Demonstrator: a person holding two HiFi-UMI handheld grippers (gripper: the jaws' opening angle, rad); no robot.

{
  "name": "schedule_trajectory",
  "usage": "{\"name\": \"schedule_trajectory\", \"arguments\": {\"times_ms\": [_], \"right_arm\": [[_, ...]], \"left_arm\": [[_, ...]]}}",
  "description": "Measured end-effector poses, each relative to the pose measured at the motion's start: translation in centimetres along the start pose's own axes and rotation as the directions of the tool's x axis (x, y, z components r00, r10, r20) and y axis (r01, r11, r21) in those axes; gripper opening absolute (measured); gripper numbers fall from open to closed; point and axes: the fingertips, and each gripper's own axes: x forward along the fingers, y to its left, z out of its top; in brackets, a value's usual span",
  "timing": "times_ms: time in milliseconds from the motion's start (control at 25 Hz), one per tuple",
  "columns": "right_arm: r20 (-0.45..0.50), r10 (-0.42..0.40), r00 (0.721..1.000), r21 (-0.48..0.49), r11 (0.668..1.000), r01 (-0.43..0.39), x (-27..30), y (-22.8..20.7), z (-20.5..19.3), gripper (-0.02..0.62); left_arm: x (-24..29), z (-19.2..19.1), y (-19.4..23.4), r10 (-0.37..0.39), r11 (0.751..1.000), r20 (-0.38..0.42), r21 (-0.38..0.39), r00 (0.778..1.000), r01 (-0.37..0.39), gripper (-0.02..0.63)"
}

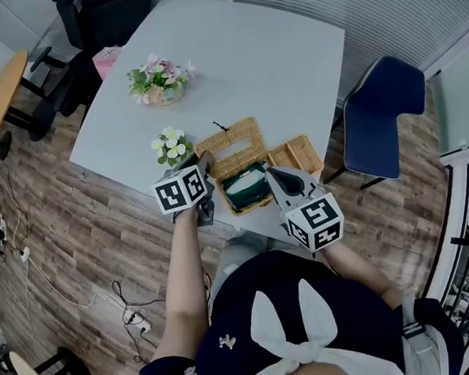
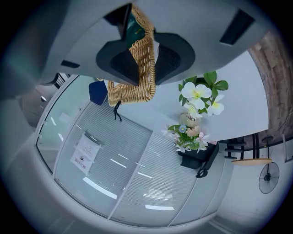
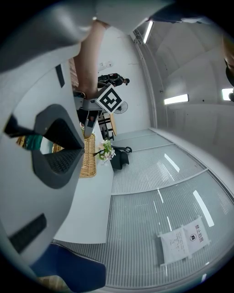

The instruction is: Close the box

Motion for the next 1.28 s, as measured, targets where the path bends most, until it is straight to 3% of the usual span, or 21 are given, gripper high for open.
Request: {"name": "schedule_trajectory", "arguments": {"times_ms": [840, 1280], "right_arm": [[0.004, -0.016, 1.000, 0.014, 1.000, 0.016, -1.7, 1.1, -1.2, 0.005], [0.011, -0.021, 1.000, 0.024, 0.999, 0.021, -2.6, 1.8, -1.6, 0.003]], "left_arm": [[-2.1, -0.8, -2.0, 0.026, 0.982, -0.010, 0.187, 1.000, -0.023, 0.117], [-3.2, -1.5, -2.9, 0.011, 0.971, -0.020, 0.238, 1.000, -0.006, 0.117]]}}
